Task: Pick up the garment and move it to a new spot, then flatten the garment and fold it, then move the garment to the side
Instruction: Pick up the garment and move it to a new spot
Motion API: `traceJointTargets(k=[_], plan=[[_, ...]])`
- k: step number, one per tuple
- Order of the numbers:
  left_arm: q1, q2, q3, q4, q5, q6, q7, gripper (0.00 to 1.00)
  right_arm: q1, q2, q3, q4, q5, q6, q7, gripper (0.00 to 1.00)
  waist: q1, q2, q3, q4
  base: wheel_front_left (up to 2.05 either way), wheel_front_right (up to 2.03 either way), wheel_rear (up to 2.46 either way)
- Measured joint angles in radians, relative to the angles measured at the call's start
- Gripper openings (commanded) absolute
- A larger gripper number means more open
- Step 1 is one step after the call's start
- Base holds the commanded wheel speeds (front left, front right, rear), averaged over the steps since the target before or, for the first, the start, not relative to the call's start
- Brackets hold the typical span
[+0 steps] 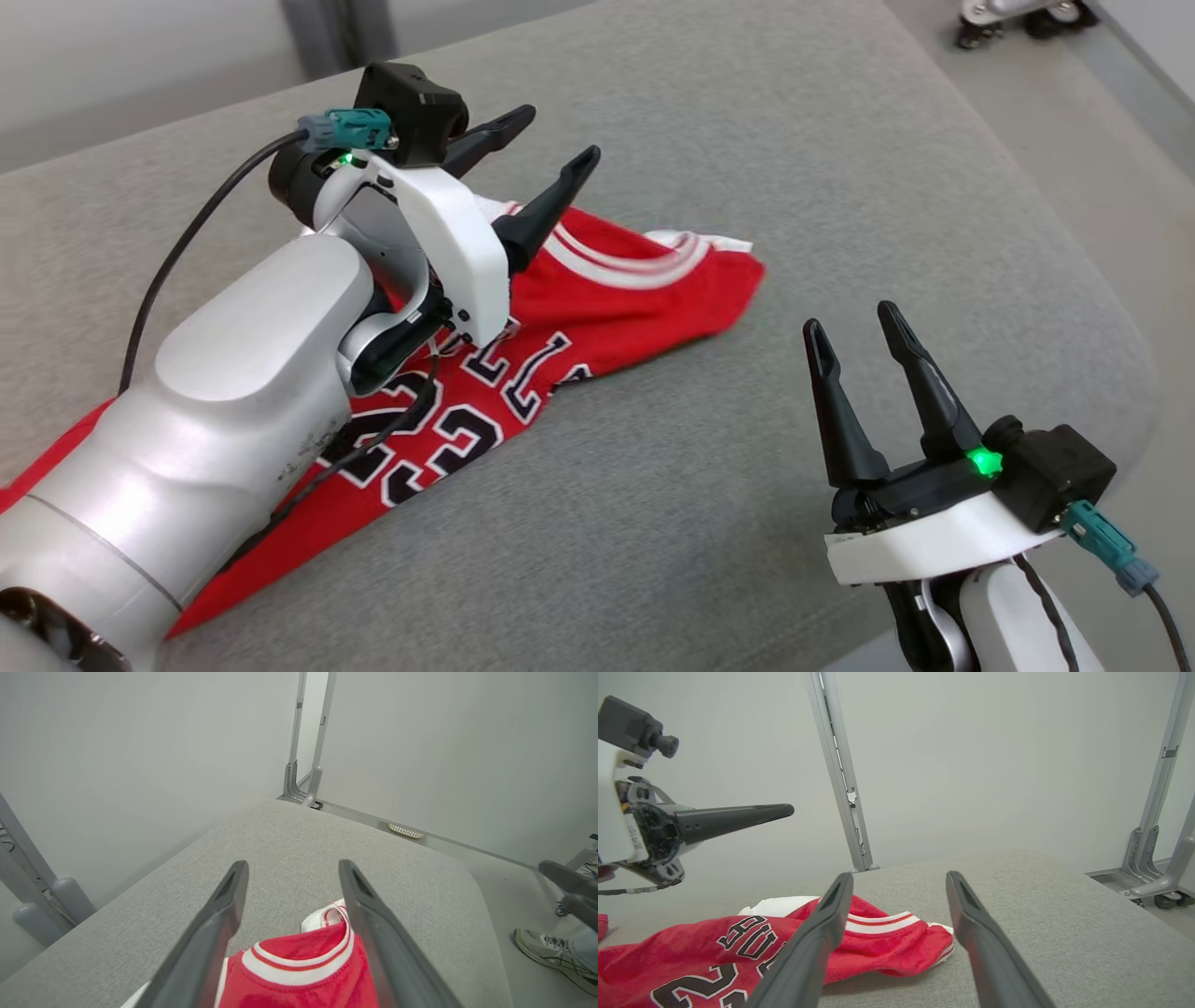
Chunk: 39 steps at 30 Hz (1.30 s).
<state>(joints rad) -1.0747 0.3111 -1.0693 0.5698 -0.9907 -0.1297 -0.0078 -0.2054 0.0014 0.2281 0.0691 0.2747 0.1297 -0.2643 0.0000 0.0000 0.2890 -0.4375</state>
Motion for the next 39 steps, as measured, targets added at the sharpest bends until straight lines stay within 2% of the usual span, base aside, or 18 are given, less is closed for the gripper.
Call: traceJointTargets(k=[5, 14, 17, 24, 28, 31, 36, 39], plan=[[-0.015, 0.038, -0.029, -0.015, -0.017, 0.000, -0.068, 1.00, 0.000, 0.000, -0.026, 0.010, -0.032, 0.000, 0.000, 1.00, 0.0000, 0.0000, -0.016, 0.068, 0.00, 0.00, 0.00], [0.064, 0.178, 0.024, -0.067, -0.060, 0.011, -0.204, 1.00, 0.010, 0.001, -0.058, 0.030, -0.072, 0.000, 0.000, 1.00, 0.0000, 0.0000, -0.075, 0.207, 0.00, 0.00, 0.00], [0.128, 0.228, 0.057, -0.113, -0.075, 0.044, -0.231, 1.00, 0.021, 0.000, -0.070, 0.034, -0.086, 0.000, 0.000, 1.00, 0.0000, 0.0000, -0.099, 0.248, 0.00, 0.00, 0.00], [0.348, 0.318, 0.180, -0.267, -0.091, 0.165, -0.253, 1.00, 0.063, 0.001, -0.099, 0.040, -0.100, 0.000, 0.000, 1.00, 0.0000, 0.0000, -0.149, 0.328, 0.00, 0.00, 0.00], [0.491, 0.317, 0.322, -0.374, -0.044, 0.230, -0.257, 1.00, 0.084, 0.000, -0.116, 0.042, -0.107, 0.000, 0.000, 1.00, 0.0000, 0.0000, -0.171, 0.366, 0.00, 0.00, 0.00], [0.609, 0.292, 0.441, -0.439, 0.017, 0.269, -0.257, 1.00, 0.096, 0.000, -0.123, 0.043, -0.109, 0.000, 0.000, 1.00, 0.0001, 0.0000, -0.185, 0.389, 0.00, 0.00, 0.00], [0.794, 0.228, 0.592, -0.512, 0.133, 0.298, -0.257, 1.00, 0.107, 0.001, -0.123, 0.043, -0.109, 0.000, 0.000, 1.00, 0.0000, 0.0000, -0.208, 0.411, 0.00, 0.00, 0.00], [0.886, 0.183, 0.665, -0.533, 0.184, 0.301, -0.257, 1.00, 0.116, 0.001, -0.129, 0.035, -0.108, 0.000, 0.000, 1.00, 0.0000, 0.0000, -0.217, 0.415, 0.00, 0.00, 0.00]])
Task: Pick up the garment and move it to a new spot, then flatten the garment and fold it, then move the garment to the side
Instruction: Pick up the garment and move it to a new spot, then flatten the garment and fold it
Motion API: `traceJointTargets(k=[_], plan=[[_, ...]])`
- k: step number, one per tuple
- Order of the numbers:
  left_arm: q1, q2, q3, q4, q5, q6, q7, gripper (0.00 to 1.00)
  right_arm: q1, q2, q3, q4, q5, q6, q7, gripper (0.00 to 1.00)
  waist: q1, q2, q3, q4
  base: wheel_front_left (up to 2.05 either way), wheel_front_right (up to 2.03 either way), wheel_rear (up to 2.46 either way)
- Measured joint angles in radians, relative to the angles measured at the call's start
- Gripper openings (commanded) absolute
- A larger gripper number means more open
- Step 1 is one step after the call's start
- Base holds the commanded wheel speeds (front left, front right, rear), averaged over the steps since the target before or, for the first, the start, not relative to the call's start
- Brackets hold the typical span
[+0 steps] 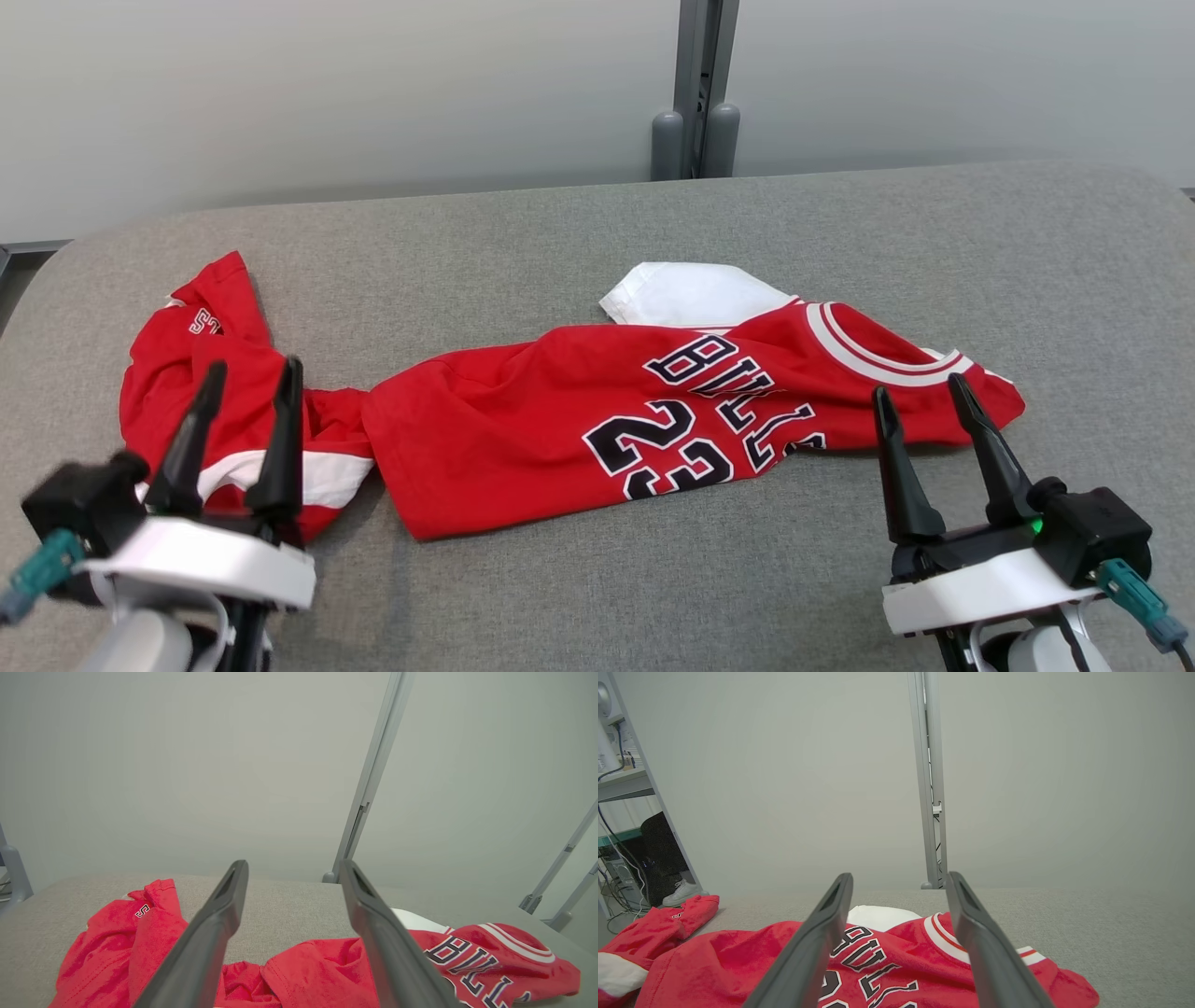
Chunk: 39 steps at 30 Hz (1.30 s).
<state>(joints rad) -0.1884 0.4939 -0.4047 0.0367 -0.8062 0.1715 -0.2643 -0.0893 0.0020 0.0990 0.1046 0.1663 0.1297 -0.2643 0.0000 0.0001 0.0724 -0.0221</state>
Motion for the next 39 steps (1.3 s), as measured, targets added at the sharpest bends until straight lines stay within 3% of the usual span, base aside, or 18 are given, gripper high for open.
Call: traceJointTargets(k=[9, 22, 39], plan=[[0.099, -0.096, 0.080, 0.006, 0.096, -0.061, 0.000, 1.00, 0.018, 0.000, -0.015, -0.014, 0.001, 0.000, 0.000, 1.00, 0.0000, 0.0000, 0.001, 0.000, 0.00, 0.00, 0.00], [0.098, -0.126, 0.096, 0.061, 0.118, -0.109, 0.000, 1.00, 0.012, 0.000, -0.006, -0.015, 0.000, 0.000, 0.000, 1.00, 0.0000, 0.0000, 0.006, -0.021, 0.00, 0.00, 0.00], [0.079, -0.141, 0.051, 0.157, 0.092, -0.137, 0.053, 1.00, -0.006, 0.000, 0.006, -0.014, -0.010, 0.000, 0.000, 1.00, 0.0000, -0.0001, 0.019, -0.059, 0.00, 0.00, 0.00]])
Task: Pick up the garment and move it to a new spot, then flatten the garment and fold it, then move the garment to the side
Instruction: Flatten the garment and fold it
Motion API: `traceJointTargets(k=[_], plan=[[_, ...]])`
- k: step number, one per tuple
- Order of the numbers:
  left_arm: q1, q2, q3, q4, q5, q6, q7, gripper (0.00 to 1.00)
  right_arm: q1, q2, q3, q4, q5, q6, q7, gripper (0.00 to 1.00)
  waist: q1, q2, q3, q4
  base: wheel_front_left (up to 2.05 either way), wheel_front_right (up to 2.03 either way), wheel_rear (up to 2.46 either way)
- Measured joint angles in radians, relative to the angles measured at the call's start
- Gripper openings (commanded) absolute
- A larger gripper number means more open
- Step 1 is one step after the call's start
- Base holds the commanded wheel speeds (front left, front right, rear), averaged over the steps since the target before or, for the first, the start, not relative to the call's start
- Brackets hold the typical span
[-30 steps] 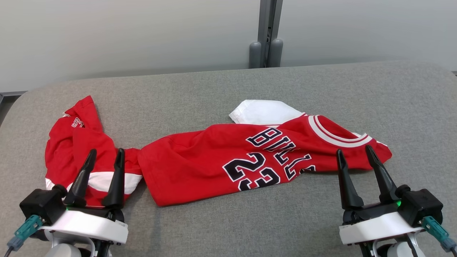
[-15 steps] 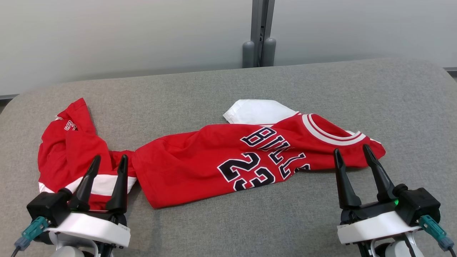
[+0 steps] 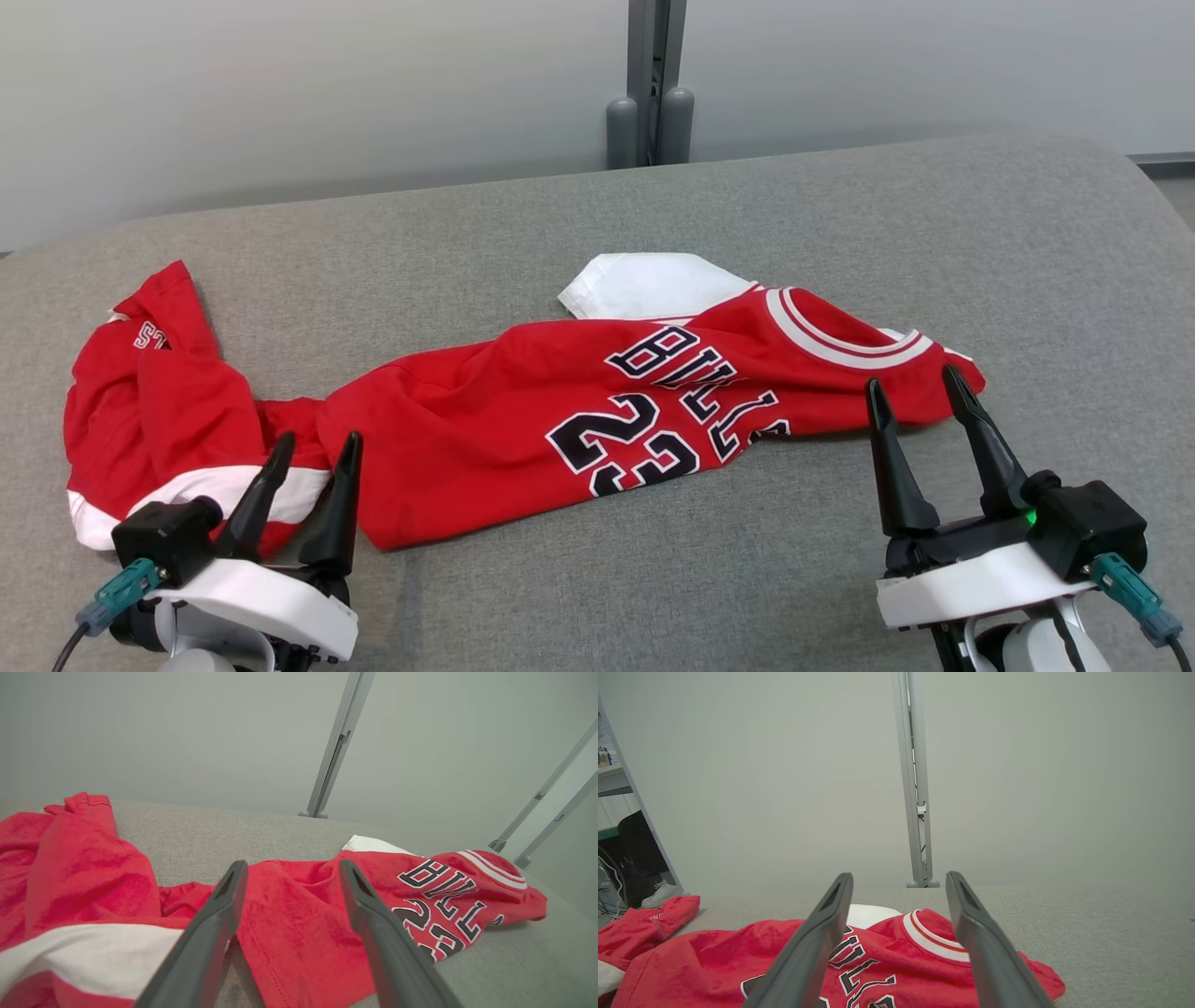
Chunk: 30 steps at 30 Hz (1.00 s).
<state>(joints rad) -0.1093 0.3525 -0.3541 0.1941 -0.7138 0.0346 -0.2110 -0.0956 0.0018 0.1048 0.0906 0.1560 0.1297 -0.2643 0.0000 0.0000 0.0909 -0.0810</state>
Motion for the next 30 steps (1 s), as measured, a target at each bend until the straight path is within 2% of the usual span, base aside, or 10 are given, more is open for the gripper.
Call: traceJointTargets(k=[10, 16, 21, 30], plan=[[-0.041, -0.011, -0.023, 0.063, -0.019, -0.026, 0.036, 1.00, -0.035, 0.000, 0.001, 0.001, -0.008, 0.000, 0.000, 1.00, 0.0000, 0.0000, 0.030, -0.020, 0.00, 0.00, 0.00], [-0.069, -0.007, -0.029, 0.071, -0.018, -0.041, 0.035, 1.00, -0.143, -0.010, 0.045, 0.064, -0.002, 0.000, 0.000, 1.00, 0.0000, 0.0000, 0.069, -0.019, 0.00, 0.00, 0.00], [-0.096, -0.006, -0.038, 0.065, -0.017, -0.053, 0.036, 1.00, -0.311, -0.052, 0.081, 0.226, 0.070, 0.000, 0.001, 1.00, 0.0000, 0.0000, 0.100, 0.012, 0.00, 0.00, 0.00], [-0.151, -0.029, -0.077, 0.046, -0.008, -0.088, 0.037, 1.00, -0.693, -0.144, 0.114, 0.634, 0.170, 0.001, 0.221, 1.00, 0.0000, 0.0000, 0.171, 0.125, 0.00, 0.00, 0.00]])
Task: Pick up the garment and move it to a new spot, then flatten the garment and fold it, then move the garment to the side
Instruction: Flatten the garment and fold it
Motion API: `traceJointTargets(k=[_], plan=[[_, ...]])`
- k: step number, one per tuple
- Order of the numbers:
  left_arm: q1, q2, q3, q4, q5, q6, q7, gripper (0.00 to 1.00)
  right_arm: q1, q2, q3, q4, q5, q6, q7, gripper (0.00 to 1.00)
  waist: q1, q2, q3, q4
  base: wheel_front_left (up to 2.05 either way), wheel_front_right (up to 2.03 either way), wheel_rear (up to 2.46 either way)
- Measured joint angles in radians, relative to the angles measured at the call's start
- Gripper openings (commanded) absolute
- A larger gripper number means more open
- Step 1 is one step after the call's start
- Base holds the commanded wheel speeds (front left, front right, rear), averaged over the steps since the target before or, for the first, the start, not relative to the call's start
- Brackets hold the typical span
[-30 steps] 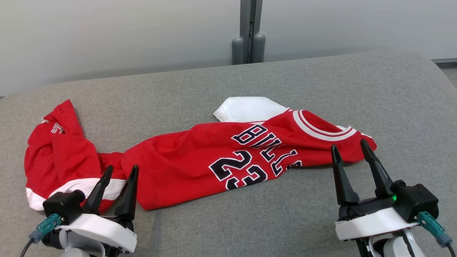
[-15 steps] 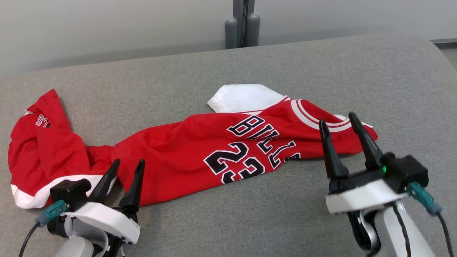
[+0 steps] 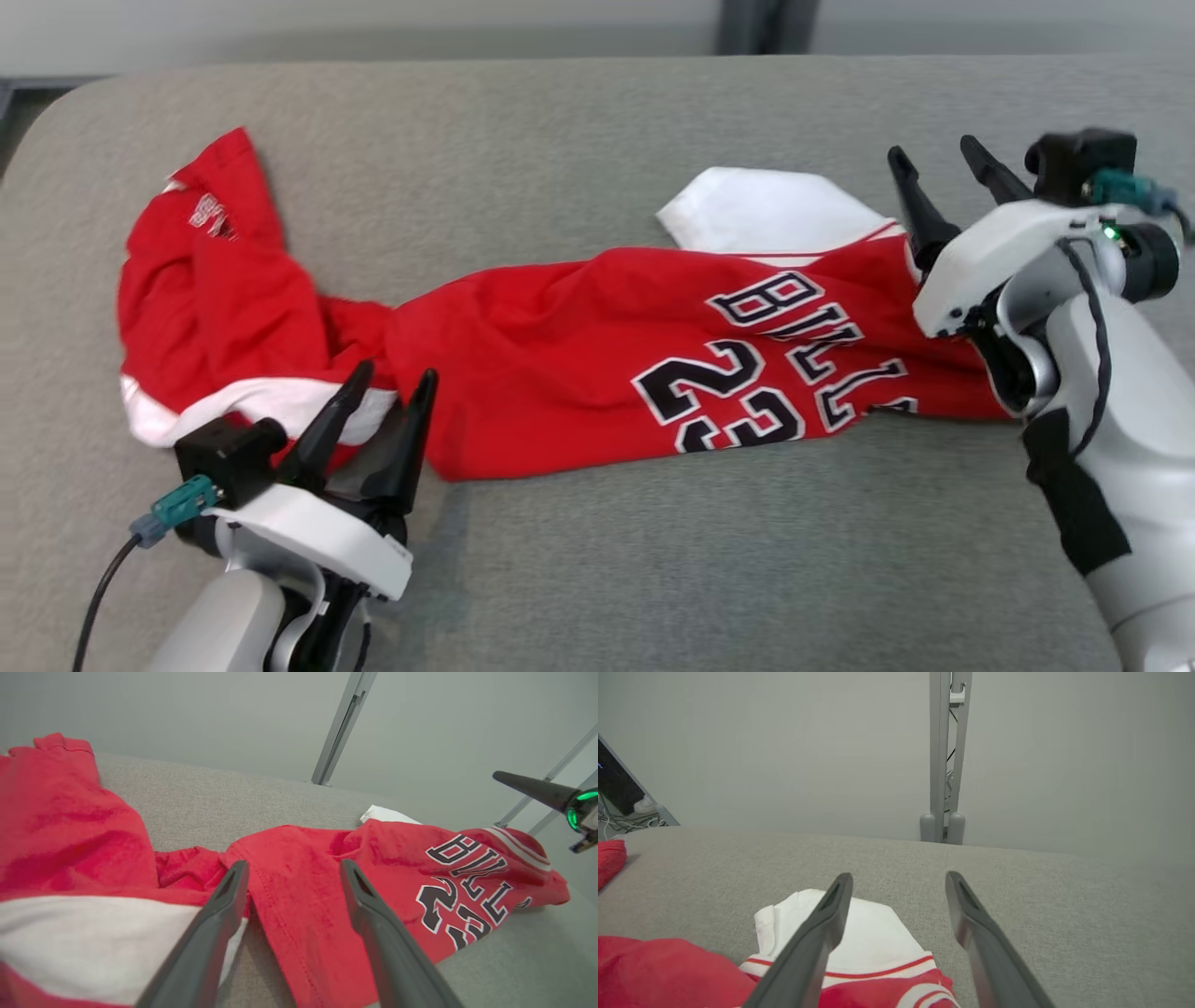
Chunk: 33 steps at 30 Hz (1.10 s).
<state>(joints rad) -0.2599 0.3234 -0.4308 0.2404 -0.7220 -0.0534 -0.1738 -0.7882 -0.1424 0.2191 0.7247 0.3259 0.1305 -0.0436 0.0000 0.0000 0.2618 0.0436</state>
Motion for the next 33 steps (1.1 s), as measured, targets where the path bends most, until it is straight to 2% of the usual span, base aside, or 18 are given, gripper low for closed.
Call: traceJointTargets(k=[5, 13, 20, 24, 25, 26, 27, 28, 33], plan=[[-0.030, -0.025, -0.026, -0.028, 0.012, -0.018, -0.021, 1.00, -0.120, -0.040, 0.075, 0.168, 0.045, 0.000, 0.135, 1.00, 0.0000, 0.0000, 0.042, 0.092, 0.00, 0.00, 0.00], [-0.053, -0.040, -0.044, -0.064, 0.018, -0.033, -0.036, 1.00, -0.255, -0.087, 0.121, 0.335, 0.073, 0.000, 0.237, 1.00, 0.0000, 0.0000, 0.102, 0.215, 0.00, 0.00, 0.00], [-0.058, -0.041, -0.045, -0.067, 0.017, -0.035, -0.042, 1.00, -0.350, -0.109, 0.104, 0.482, 0.066, 0.000, 0.317, 1.00, 0.0000, 0.0000, 0.150, 0.267, 0.00, 0.00, 0.00], [-0.059, -0.039, -0.044, -0.064, 0.016, -0.035, -0.044, 1.00, -0.380, -0.105, 0.086, 0.518, 0.058, 0.000, 0.365, 1.00, 0.0000, 0.0000, 0.152, 0.273, 0.00, 0.00, 0.00], [-0.059, -0.039, -0.044, -0.063, 0.015, -0.035, -0.047, 1.00, -0.382, -0.103, 0.084, 0.523, 0.058, 0.000, 0.373, 0.94, 0.0000, 0.0000, 0.151, 0.272, 0.00, 0.00, 0.00], [-0.059, -0.039, -0.044, -0.062, 0.014, -0.035, -0.047, 1.00, -0.382, -0.099, 0.082, 0.526, 0.055, 0.000, 0.374, 0.34, 0.0000, 0.0000, 0.149, 0.270, 0.00, 0.00, 0.00], [-0.059, -0.039, -0.045, -0.060, 0.014, -0.035, -0.046, 1.00, -0.382, -0.096, 0.082, 0.529, 0.052, 0.000, 0.376, 0.34, 0.0001, 0.0000, 0.146, 0.268, 0.00, 0.00, 0.00], [-0.059, -0.039, -0.045, -0.060, 0.014, -0.035, -0.046, 1.00, -0.382, -0.091, 0.082, 0.532, 0.052, 0.000, 0.379, 0.00, 0.0000, 0.0000, 0.144, 0.265, 0.00, 0.00, 0.00], [-0.059, -0.033, -0.047, -0.056, 0.011, -0.030, -0.042, 1.00, -0.372, -0.074, 0.099, 0.532, 0.041, 0.000, 0.320, 0.00, 0.0000, 0.0000, 0.125, 0.246, 0.00, 0.00, 0.00]])
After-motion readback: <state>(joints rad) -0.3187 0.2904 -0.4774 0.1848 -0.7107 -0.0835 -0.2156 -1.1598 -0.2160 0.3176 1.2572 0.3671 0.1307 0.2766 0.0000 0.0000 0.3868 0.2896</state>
